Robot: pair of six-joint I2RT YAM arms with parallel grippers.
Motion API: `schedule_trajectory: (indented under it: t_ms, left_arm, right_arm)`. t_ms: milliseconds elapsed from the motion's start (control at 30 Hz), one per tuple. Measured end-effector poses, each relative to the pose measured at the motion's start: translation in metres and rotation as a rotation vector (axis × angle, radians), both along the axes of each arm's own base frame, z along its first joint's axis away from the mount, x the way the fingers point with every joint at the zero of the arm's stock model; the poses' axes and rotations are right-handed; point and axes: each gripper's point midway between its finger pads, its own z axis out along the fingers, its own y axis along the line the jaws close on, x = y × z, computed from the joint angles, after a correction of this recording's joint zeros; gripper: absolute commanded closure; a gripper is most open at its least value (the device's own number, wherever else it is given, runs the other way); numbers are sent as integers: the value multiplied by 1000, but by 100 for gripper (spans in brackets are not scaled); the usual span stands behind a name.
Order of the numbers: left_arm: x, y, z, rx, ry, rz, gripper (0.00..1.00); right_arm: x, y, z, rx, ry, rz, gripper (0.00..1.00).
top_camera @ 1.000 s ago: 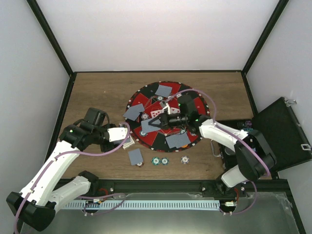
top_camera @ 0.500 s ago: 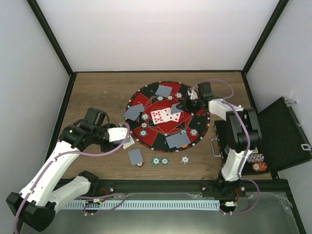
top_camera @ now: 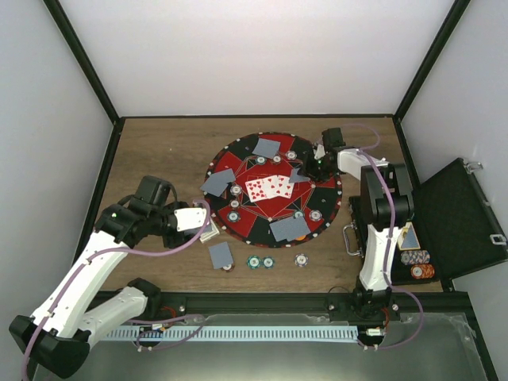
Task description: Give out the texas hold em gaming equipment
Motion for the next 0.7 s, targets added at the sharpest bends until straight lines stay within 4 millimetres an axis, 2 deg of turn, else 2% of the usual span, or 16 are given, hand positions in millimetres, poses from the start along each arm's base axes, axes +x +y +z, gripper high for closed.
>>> schedule_trajectory:
  t_ms: [100,267,367,467,567,700]
  left_arm:
    - [0,0,0,0,0,0,95]
    - [0,0,0,0,0,0,95]
    - [0,0,0,-1,2,-1,95]
    - [0,-1,0,-2,4,-2,95]
    - [0,-1,-1,-1,8,-2,95]
    - [0,-1,-2,0,11,-2,95]
  right_arm:
    - [-5,-10,-11,-62,34,-16,49]
    - [-3,-24,-6,-163,21,-51,38]
    - [-5,-37,7,-244,2,-89,30]
    - [-5,-43,35,-298,-57,-117,26]
    - [-10,-23,73,-282,-146,-99,24]
    - [-39,36,125,-115,-256,8,16]
